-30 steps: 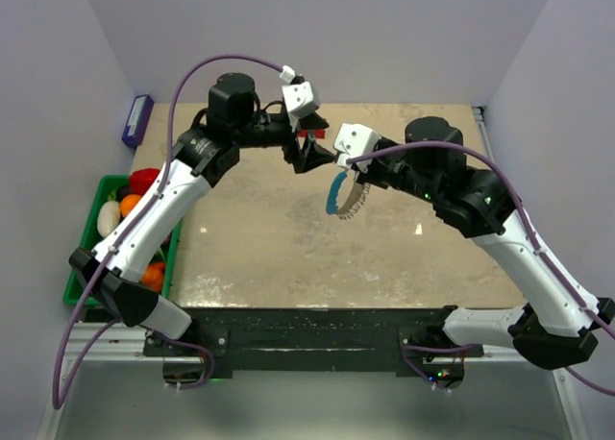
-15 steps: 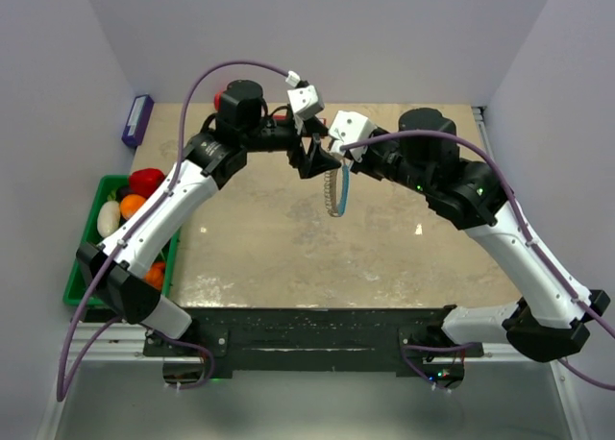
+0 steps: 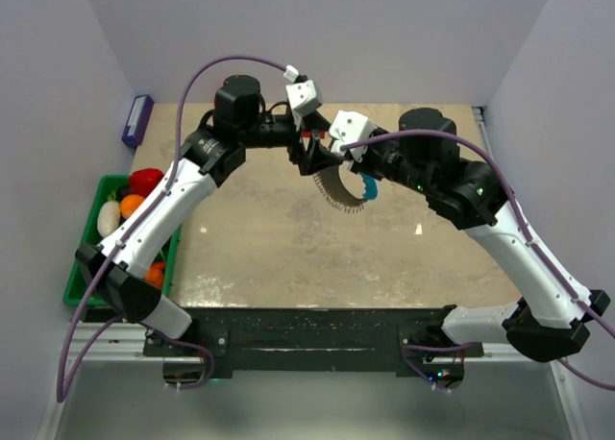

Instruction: Remove the keys from the keyring

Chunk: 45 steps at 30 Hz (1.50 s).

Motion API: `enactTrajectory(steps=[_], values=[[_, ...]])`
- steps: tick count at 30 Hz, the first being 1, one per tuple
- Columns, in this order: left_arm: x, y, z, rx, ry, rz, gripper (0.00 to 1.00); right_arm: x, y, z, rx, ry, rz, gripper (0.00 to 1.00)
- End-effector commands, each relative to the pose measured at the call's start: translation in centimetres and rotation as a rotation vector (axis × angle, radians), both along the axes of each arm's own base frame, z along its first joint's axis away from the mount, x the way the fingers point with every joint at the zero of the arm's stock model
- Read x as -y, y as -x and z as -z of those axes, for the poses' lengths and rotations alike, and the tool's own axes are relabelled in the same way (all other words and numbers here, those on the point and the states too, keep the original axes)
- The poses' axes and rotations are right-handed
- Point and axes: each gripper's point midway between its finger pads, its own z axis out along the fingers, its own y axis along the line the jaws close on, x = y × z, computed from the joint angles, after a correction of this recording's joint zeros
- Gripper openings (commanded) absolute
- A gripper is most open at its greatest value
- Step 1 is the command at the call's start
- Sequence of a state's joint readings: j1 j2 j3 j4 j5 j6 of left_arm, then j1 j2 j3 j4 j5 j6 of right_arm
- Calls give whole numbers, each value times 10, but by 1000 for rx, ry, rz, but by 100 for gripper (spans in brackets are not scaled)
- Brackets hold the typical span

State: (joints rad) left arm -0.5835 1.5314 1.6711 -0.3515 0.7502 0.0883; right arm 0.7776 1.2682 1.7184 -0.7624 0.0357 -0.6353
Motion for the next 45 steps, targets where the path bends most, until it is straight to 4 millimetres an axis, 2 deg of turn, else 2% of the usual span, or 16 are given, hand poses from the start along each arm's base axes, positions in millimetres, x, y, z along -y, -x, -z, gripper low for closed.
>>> enactTrajectory(steps=[1,6,11,12,14,15,18,23,32,35,38,39,42,45], values=[[5,0,-19,29,46,24,87,4,3,-32,72,-86,6,0],[8,-5,-10,30,28,12,80,1,6,-34,67,-93,-16,0],[12,-5,-10,27,29,19,53,0,8,-31,58,-89,-26,0],[13,-4,-10,27,30,25,41,0,9,-31,57,-86,-28,0],[13,-4,-10,23,31,28,36,0,9,-28,53,-81,-28,0],[13,-4,-10,22,32,31,38,1,9,-27,52,-82,-26,0],[14,-1,-12,21,35,39,56,1,8,-25,53,-76,-28,0],[13,5,-14,30,38,67,60,4,7,-26,64,-75,-9,0],[13,15,-16,34,44,116,59,5,5,-21,60,-66,-2,0],[14,18,-17,30,49,133,49,4,4,-20,56,-62,-2,0],[15,19,-15,25,49,145,29,2,6,-19,49,-61,-17,0],[15,20,-14,23,49,150,16,1,6,-20,51,-63,-19,0],[16,18,-11,18,45,147,0,2,6,-20,53,-61,-19,0],[16,17,-9,8,44,144,0,1,6,-18,47,-52,-25,0]])
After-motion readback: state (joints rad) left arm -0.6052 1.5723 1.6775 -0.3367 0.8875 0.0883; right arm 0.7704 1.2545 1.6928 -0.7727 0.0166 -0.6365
